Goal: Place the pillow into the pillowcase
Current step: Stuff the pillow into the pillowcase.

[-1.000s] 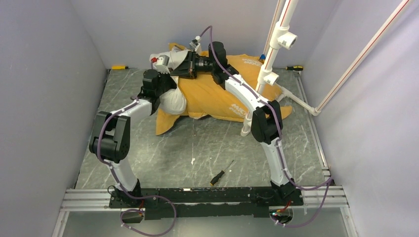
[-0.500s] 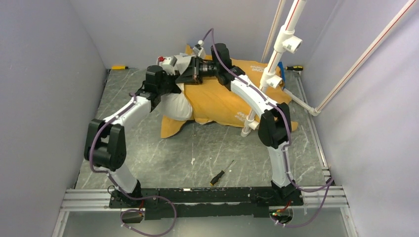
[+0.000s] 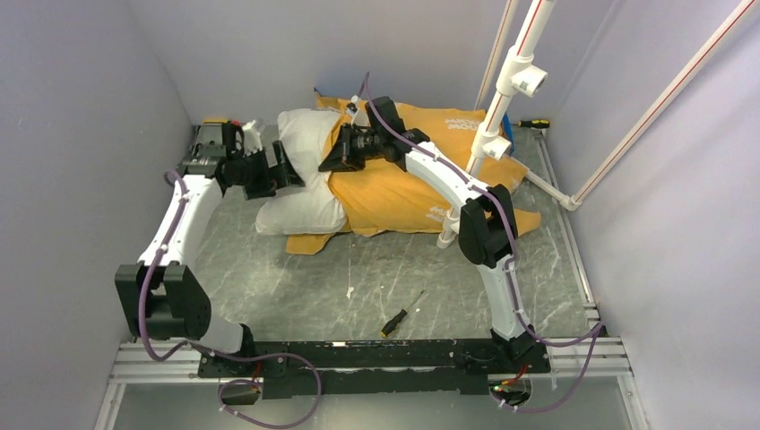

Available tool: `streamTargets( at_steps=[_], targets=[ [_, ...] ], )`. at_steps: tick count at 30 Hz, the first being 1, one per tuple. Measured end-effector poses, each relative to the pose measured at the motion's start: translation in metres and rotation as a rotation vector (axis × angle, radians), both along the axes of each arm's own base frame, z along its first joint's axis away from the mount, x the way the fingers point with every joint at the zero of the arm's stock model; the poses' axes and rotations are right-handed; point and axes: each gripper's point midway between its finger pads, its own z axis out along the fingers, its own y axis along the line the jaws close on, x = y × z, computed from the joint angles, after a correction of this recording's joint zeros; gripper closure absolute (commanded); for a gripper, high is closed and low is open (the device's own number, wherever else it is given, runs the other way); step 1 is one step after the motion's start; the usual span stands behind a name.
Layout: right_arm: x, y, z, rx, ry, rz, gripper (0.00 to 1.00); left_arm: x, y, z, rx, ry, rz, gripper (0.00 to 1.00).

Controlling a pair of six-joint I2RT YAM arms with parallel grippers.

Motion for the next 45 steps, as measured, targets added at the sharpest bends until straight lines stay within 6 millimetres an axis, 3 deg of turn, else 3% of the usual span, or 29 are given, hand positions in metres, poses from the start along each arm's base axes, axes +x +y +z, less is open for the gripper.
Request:
streamTargets(
  at_steps=[2,5,9,12,17,20,21,27,32,39,45],
  targets=[
    [0.002,0.001,-0.004,-0.010,0.004,0.000,1.00,-0.017,0.009,-0.002,-0.012,0.031,0.013,0.01],
    [0.004,0.001,-0.001,-0.011,-0.001,-0.001,1.00,-0.053,0.001,-0.020,-0.071,0.101,-0.017,0.01],
    [0.004,0.000,0.000,-0.011,0.002,0.001,1.00,-0.071,-0.009,-0.047,-0.139,0.161,-0.031,0.03],
    [0.001,0.001,0.001,-0.004,0.012,0.012,1.00,-0.066,-0.017,-0.068,-0.202,0.180,-0.026,0.24],
    [-0.008,0.006,0.020,0.083,0.048,0.073,1.00,-0.030,-0.039,-0.079,-0.320,0.146,-0.049,0.71],
    [-0.010,0.008,0.045,0.180,0.062,0.110,1.00,-0.007,-0.060,-0.059,-0.359,0.009,-0.089,0.97],
    [-0.009,0.009,0.053,0.211,0.061,0.118,1.00,0.001,-0.068,-0.048,-0.371,-0.057,-0.107,1.00],
    [0.003,0.000,0.101,0.375,0.076,0.127,1.00,0.037,-0.107,0.007,-0.416,-0.358,-0.168,1.00],
    [0.008,-0.003,0.133,0.489,0.099,0.169,1.00,0.067,-0.118,0.034,-0.404,-0.575,-0.136,1.00],
    [0.002,-0.005,0.146,0.517,0.098,0.224,1.00,0.101,-0.110,0.054,-0.259,-0.813,-0.054,1.00],
    [-0.001,-0.007,0.155,0.539,0.082,0.242,1.00,0.120,-0.116,0.073,-0.261,-0.917,-0.066,1.00]
  ],
)
